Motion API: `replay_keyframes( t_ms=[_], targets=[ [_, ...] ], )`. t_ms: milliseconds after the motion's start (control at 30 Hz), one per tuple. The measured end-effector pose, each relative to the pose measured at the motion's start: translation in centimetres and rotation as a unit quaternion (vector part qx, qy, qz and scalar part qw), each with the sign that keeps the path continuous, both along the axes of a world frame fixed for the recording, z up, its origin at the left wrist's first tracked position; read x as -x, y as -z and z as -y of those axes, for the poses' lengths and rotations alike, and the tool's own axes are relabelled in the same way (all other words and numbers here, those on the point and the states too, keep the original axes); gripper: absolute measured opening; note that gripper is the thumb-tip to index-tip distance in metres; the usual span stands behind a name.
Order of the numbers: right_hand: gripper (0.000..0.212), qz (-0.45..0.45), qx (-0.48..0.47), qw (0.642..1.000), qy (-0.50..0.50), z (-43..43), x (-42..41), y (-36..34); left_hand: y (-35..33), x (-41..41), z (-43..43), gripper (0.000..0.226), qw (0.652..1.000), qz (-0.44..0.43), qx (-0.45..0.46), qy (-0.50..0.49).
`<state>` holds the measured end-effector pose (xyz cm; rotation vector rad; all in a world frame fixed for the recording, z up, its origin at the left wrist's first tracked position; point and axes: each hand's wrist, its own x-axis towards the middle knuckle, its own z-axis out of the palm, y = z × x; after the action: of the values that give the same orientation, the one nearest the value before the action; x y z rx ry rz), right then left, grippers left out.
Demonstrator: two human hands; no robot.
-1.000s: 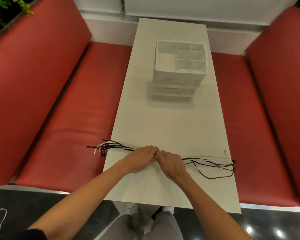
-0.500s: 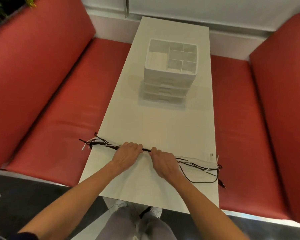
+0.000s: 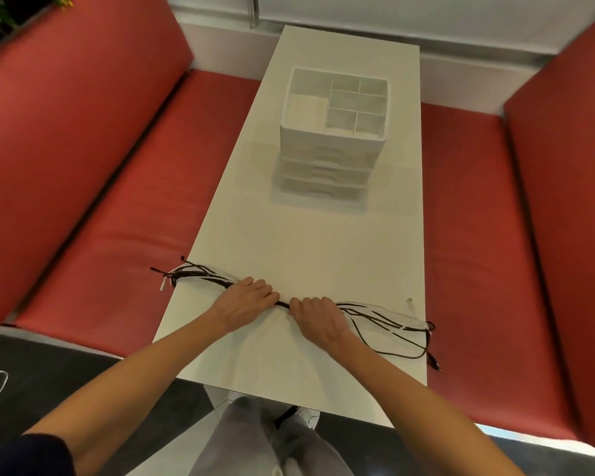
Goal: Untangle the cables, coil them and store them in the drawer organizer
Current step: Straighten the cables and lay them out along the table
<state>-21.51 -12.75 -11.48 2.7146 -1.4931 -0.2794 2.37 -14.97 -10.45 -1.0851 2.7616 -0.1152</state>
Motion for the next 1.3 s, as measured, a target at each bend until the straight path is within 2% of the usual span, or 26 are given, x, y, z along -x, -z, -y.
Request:
replay_keyframes(
  t_ms=[67, 200, 300, 367, 433, 533, 700, 767, 867, 933, 1033, 1100, 1167, 1200, 1233, 1300],
  targets=[
    [0.030, 0.014, 0.023, 1.000, -0.005, 0.0, 0.2, -0.7, -0.2, -0.1, -0.2, 0.009, 0.999, -0.018, -0.010, -0.027],
    [0.023, 0.053, 0.044, 0.998, -0.005, -0.9, 0.6, -1.8, -1.2, 1.5, -1.2, 0.039, 0.994, -0.072, -0.025, -0.075],
    [0.020, 0.096, 0.019, 0.995, 0.020, -0.9, 1.2, -2.7, -3.1, 3.9, -1.5, 0.033, 0.981, -0.130, -0.133, -0.062],
    [0.019, 0.147, -0.020, 0.988, 0.032, -0.9, 1.7, -3.8, -4.2, 4.5, -1.2, 0.027, 0.978, -0.127, -0.155, -0.058],
    [0.021, 0.201, -0.054, 0.977, 0.036, -1.2, 2.7, -4.9, -5.0, 4.5, -1.2, 0.029, 0.982, -0.135, -0.128, -0.041],
    [0.032, 0.244, -0.210, 0.946, 0.047, -1.6, 3.7, -6.6, -5.5, 4.4, -1.4, 0.029, 0.983, -0.145, -0.106, -0.033],
    [0.039, 0.226, -0.271, 0.933, 0.069, -1.4, 4.7, -6.5, -4.3, 4.1, -1.8, 0.025, 0.995, -0.096, -0.038, 0.002],
    [0.034, 0.173, -0.229, 0.956, 0.059, -1.3, 4.4, -6.5, -3.8, 4.4, -2.0, 0.026, 0.997, -0.071, -0.007, -0.007],
    [0.014, 0.059, -0.103, 0.992, 0.049, -1.9, 2.3, -6.8, -3.3, 6.0, -2.7, 0.010, 0.998, -0.036, 0.012, -0.054],
    [0.019, 0.008, -0.090, 0.991, 0.099, -2.4, 0.6, -6.9, -3.2, 7.1, -2.9, 0.027, 0.993, -0.007, 0.006, -0.117],
    [0.023, 0.019, -0.118, 0.984, 0.130, -2.0, 0.1, -6.3, -3.5, 7.2, -2.4, 0.036, 0.988, -0.021, 0.009, -0.152],
    [0.028, 0.069, -0.127, 0.980, 0.137, -1.7, 1.1, -6.1, -3.5, 6.4, -2.1, 0.026, 0.990, -0.045, 0.006, -0.135],
    [0.048, 0.115, -0.210, 0.957, 0.164, -1.2, 3.0, -6.1, -3.0, 5.3, -2.0, 0.006, 0.990, -0.066, 0.015, -0.121],
    [0.052, 0.135, -0.259, 0.940, 0.179, -1.1, 4.0, -5.9, -2.8, 4.9, -2.0, 0.010, 0.989, -0.083, 0.021, -0.119],
    [0.052, 0.158, -0.297, 0.924, 0.183, -1.1, 5.1, -5.8, -2.8, 4.6, -2.1, 0.023, 0.989, -0.091, 0.027, -0.112],
    [0.044, 0.181, -0.318, 0.915, 0.167, -1.4, 6.8, -5.6, -2.4, 4.5, -2.5, 0.032, 0.989, -0.105, 0.032, -0.101]
  ],
)
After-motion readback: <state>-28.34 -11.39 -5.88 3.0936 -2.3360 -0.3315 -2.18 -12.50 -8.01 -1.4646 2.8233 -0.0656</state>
